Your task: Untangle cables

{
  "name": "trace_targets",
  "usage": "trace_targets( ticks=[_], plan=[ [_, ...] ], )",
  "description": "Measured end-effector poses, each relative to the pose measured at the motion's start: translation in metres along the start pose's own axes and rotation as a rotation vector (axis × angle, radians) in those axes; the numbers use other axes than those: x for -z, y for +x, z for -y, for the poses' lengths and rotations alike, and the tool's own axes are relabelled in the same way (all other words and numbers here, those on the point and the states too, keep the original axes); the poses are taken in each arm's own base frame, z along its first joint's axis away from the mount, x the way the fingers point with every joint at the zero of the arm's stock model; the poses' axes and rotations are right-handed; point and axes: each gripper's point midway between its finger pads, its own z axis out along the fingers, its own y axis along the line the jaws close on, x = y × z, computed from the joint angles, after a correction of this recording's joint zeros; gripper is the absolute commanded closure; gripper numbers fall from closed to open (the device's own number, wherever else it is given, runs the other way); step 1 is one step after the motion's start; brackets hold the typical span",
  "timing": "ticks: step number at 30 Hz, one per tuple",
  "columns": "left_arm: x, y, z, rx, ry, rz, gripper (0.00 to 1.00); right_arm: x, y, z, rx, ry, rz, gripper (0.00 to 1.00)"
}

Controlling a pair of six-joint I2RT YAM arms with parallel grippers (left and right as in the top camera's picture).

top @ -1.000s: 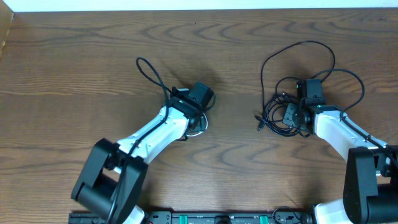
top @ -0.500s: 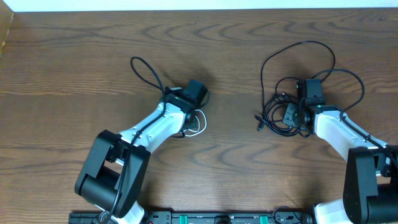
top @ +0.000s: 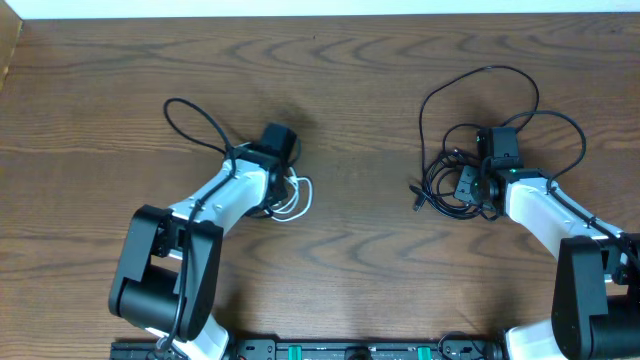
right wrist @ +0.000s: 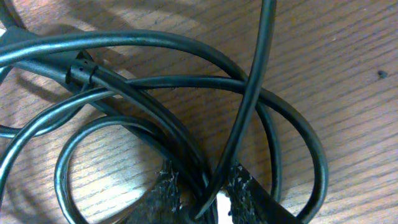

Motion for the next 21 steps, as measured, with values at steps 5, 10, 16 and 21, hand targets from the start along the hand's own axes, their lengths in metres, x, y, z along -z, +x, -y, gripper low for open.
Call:
trace_targets(
  ticks=[5, 10, 16, 21],
  plan=[
    [0.000, 0.000, -0.001, 0.003, -0.002, -0.002, 0.92, 0.000, 0.000, 0.000, 0.000, -0.002, 0.000, 0.74],
    [0.001, 0.003, -0.004, 0.006, -0.001, -0.023, 0.92, 0.000, 0.000, -0.001, -0.001, -0.004, 0.000, 0.65],
    [0.031, 0.000, 0.010, 0.029, 0.139, -0.018, 0.92, 0.001, -0.002, -0.002, -0.005, -0.009, 0.006, 0.15],
    [0.070, -0.007, 0.021, 0.052, 0.292, 0.017, 0.92, 0.001, -0.003, -0.003, -0.002, -0.010, 0.011, 0.01]
  ],
)
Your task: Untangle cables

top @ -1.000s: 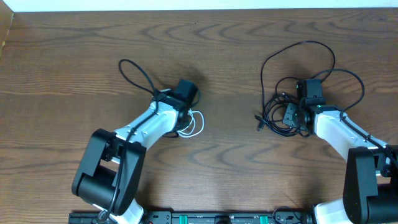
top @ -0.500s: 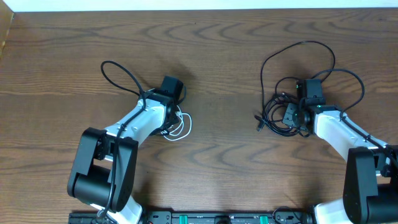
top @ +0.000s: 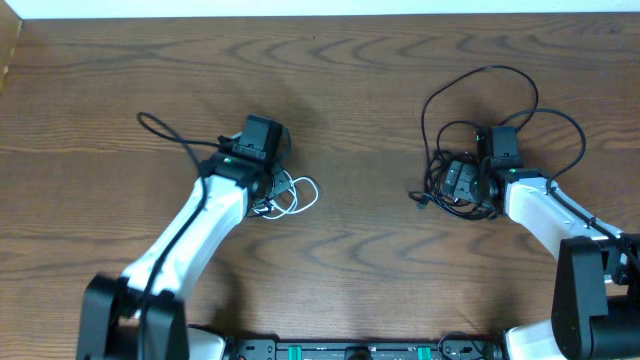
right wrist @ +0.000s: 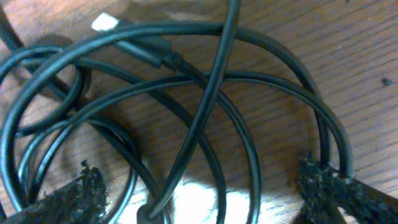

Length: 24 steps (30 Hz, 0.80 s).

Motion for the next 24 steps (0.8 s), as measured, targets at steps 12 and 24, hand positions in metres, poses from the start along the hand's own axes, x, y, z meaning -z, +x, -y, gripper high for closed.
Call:
trace_targets(
  ticks=[12, 24],
  plan=[
    [0.035, 0.000, 0.021, -0.035, 0.145, 0.030, 0.21, 0.027, -0.001, -0.015, -0.003, -0.103, 0.007, 0.01],
    [0.036, -0.009, -0.007, -0.099, -0.002, 0.100, 0.04, 0.087, -0.003, -0.088, 0.133, -0.454, 0.077, 0.01]
  ],
)
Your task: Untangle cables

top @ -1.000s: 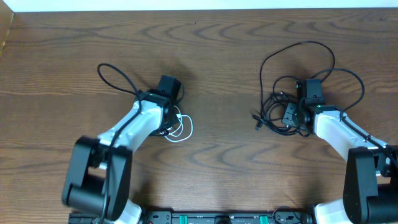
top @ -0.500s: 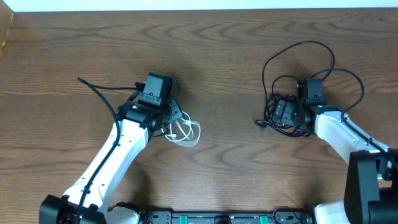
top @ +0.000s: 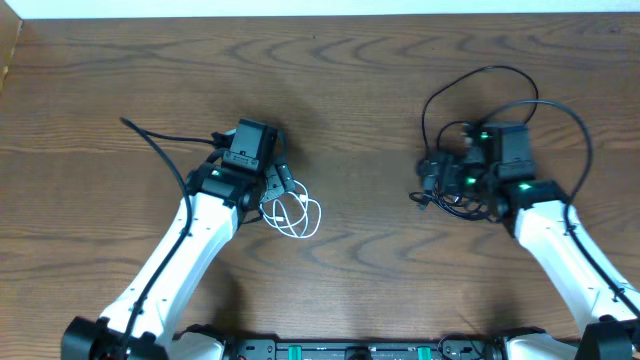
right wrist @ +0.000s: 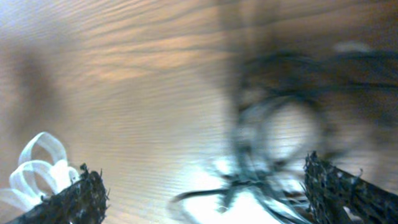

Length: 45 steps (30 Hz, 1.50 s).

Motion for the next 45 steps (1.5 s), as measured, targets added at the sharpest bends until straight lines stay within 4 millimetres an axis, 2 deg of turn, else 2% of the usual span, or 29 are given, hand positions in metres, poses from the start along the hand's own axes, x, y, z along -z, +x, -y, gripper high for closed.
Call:
trace_targets(
  ticks=[5, 6, 10, 16, 20, 23, 28, 34, 45],
  plan=[
    [0.023, -0.016, -0.014, 0.114, 0.002, 0.085, 0.04, -0.010, 0.018, -0.071, 0.182, -0.193, -0.022, 0.01],
    [0.028, -0.019, -0.017, 0.141, 0.005, 0.102, 0.04, -0.013, 0.026, -0.089, 0.237, -0.234, -0.029, 0.01],
    [0.044, -0.024, -0.032, 0.212, 0.004, 0.135, 0.03, -0.029, 0.057, -0.132, 0.398, -0.318, -0.062, 0.01],
    [0.057, -0.021, -0.066, 0.309, -0.066, 0.141, 0.03, -0.058, 0.103, -0.175, 0.602, -0.378, -0.078, 0.01],
    [0.067, -0.022, -0.094, 0.417, -0.122, 0.163, 0.03, -0.067, 0.119, -0.197, 0.707, -0.430, -0.047, 0.01],
    [0.068, -0.019, -0.105, 0.451, -0.154, 0.156, 0.03, -0.070, 0.126, -0.214, 0.763, -0.465, 0.001, 0.01],
    [0.068, -0.014, -0.109, 0.454, -0.176, 0.137, 0.03, -0.080, 0.134, -0.226, 0.812, -0.460, 0.052, 0.01],
    [0.068, -0.014, -0.109, 0.456, -0.178, 0.138, 0.03, -0.096, 0.141, -0.224, 0.829, -0.432, 0.058, 0.01],
    [0.068, -0.014, -0.109, 0.456, -0.178, 0.138, 0.03, -0.116, 0.127, -0.233, 0.855, -0.378, 0.103, 0.01]
  ],
)
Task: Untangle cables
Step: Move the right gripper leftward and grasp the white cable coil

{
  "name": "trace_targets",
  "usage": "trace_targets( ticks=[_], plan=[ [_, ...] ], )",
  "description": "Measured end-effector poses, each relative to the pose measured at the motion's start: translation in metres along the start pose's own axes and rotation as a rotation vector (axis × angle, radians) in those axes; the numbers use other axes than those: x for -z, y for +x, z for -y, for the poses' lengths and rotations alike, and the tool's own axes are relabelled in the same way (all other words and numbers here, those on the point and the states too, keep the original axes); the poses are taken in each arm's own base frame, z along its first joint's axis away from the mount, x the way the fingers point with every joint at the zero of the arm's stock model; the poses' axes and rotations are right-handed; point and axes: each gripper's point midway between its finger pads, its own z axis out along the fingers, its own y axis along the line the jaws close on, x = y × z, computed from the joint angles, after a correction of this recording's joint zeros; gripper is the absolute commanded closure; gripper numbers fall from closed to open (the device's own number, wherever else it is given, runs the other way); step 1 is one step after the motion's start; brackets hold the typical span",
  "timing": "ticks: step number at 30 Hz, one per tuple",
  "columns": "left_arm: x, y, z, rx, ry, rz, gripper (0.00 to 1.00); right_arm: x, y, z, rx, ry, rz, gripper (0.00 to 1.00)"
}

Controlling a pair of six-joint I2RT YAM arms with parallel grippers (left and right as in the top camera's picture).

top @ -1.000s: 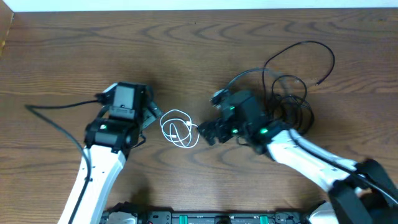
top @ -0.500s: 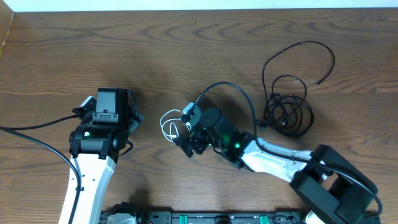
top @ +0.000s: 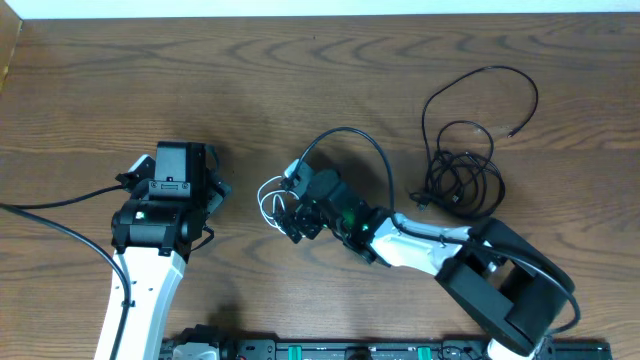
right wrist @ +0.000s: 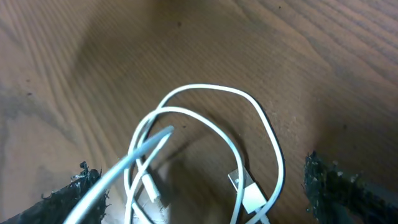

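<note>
A thin white cable (top: 270, 200) lies in small loops at the table's middle. In the right wrist view the white cable (right wrist: 211, 124) shows its flat USB plug (right wrist: 249, 194) and a slim plug (right wrist: 152, 186). My right gripper (top: 297, 215) has reached across and hangs low over it, open, with the fingers (right wrist: 84, 193) wide on either side of the loops and the gripper's centre (right wrist: 202, 177) over them. A black cable (top: 460, 172) sits coiled at the right with one long loop behind. My left gripper (top: 172, 185) is off to the left, open and holding nothing.
Each arm trails its own black camera lead: an arc (top: 345, 135) above the right wrist and a long line (top: 40, 220) running off the left edge. The table's wall edge (top: 320, 14) is far behind.
My right arm has left the black coil and now reaches to the middle, open over the white cable. My left arm has drawn back to the left. The white cable lies slightly further left.
At first my left gripper was on the white cable and my right was shut on a strand of the black coil. Then the right stood open over the coil. Later it had lifted off, with the left beside the white cable. Now the right is over the white cable.
</note>
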Motion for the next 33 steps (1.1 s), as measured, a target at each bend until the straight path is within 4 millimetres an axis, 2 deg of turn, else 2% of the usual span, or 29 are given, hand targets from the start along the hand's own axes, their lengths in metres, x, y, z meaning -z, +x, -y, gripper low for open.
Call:
trace_targets(
  ticks=[6, 9, 13, 14, 21, 25, 33],
  plan=[
    [0.000, 0.000, 0.000, 0.000, 0.000, 0.000, 0.03, -0.016, 0.024, 0.006, 0.003, 0.016, -0.058, 0.01],
    [0.000, 0.000, 0.000, 0.000, 0.000, 0.000, 0.03, -0.019, 0.025, 0.007, 0.009, 0.021, -0.057, 0.08],
    [0.000, 0.000, 0.000, 0.000, 0.000, 0.000, 0.03, -0.020, 0.025, 0.008, 0.009, 0.024, -0.059, 0.30],
    [0.000, 0.000, 0.000, 0.000, 0.000, 0.000, 0.03, -0.020, 0.025, 0.007, 0.011, 0.023, -0.060, 0.40],
    [0.000, 0.000, 0.000, 0.000, 0.000, 0.000, 0.03, -0.023, 0.030, -0.008, 0.030, 0.006, -0.067, 0.77],
    [0.000, 0.000, 0.000, 0.000, 0.000, 0.000, 0.02, -0.025, 0.030, -0.006, 0.040, 0.042, -0.062, 0.98],
    [0.000, 0.000, 0.000, 0.000, 0.000, 0.000, 0.03, -0.025, 0.027, 0.006, 0.046, 0.118, -0.049, 0.99]
  ],
)
